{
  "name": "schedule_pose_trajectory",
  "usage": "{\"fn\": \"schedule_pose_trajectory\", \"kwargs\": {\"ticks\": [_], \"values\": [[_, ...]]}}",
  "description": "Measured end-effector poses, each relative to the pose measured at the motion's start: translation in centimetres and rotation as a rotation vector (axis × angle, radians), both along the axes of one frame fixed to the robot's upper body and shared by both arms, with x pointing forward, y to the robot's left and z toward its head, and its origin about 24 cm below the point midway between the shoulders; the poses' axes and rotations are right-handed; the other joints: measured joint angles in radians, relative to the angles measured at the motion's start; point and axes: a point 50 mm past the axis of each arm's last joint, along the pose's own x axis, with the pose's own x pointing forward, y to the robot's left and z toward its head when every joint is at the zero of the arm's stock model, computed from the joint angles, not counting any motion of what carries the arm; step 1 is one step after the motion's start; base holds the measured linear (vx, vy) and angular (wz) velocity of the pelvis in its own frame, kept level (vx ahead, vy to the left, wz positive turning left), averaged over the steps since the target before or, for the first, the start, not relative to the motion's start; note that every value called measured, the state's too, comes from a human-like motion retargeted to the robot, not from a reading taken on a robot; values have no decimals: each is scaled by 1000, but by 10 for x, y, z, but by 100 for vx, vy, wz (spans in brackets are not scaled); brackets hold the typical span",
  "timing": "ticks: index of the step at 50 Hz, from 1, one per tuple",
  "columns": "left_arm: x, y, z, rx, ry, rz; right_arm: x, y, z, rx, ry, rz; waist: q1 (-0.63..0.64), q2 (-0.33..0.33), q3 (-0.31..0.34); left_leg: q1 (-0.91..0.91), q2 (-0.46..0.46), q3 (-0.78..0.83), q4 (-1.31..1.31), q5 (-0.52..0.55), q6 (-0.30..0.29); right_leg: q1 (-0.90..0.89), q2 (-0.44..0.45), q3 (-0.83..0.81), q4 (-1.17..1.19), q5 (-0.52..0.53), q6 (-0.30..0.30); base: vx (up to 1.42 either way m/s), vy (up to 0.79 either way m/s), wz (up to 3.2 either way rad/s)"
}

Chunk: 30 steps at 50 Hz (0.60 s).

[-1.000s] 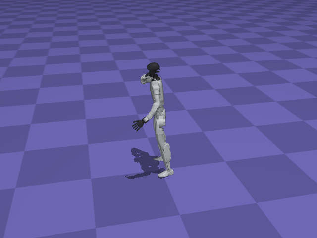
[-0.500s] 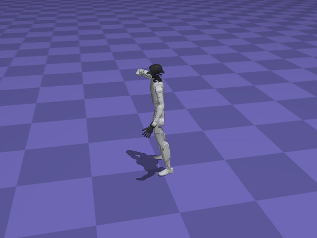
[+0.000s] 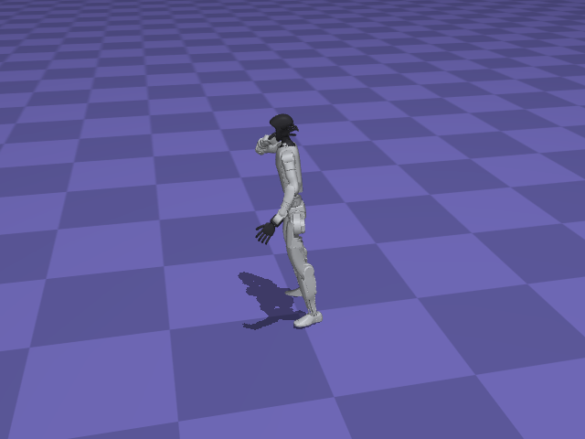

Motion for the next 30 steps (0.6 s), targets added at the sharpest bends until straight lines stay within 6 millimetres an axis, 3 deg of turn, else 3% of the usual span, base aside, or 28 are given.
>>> {"fn": "schedule_pose_trajectory", "kwargs": {"ticks": [7, 13, 23, 30], "values": [[30, 1, 17, 36, -89, -50, 7, -4, -2, -14, 124, 76, -43, 52, 29, -6, 25, 14, -9, 12, 1, -16, 33, 6, -7, 18, 0, -4, -5, -8], [54, 14, 38, 84, -208, 31, 11, -6, -3, -19, 203, 133, -55, 45, 37, -3, 33, 26, 0, 13, -2, -16, 43, 14, -9, 26, 0, 0, 0, 0], [81, 27, 69, 99, -347, 64, 16, -5, -4, -81, 276, 135, -37, -68, 35, 14, 45, 32, 13, 7, -1, -4, 55, 19, -2, 27, 0, 0, 0, 0], [70, 33, 66, 90, -327, 88, 16, -2, -3, -143, 299, 141, 6, -161, 26, 22, 56, 42, 16, 2, 4, -6, 68, 28, 3, 33, 0, 0, 0, 0]]}}
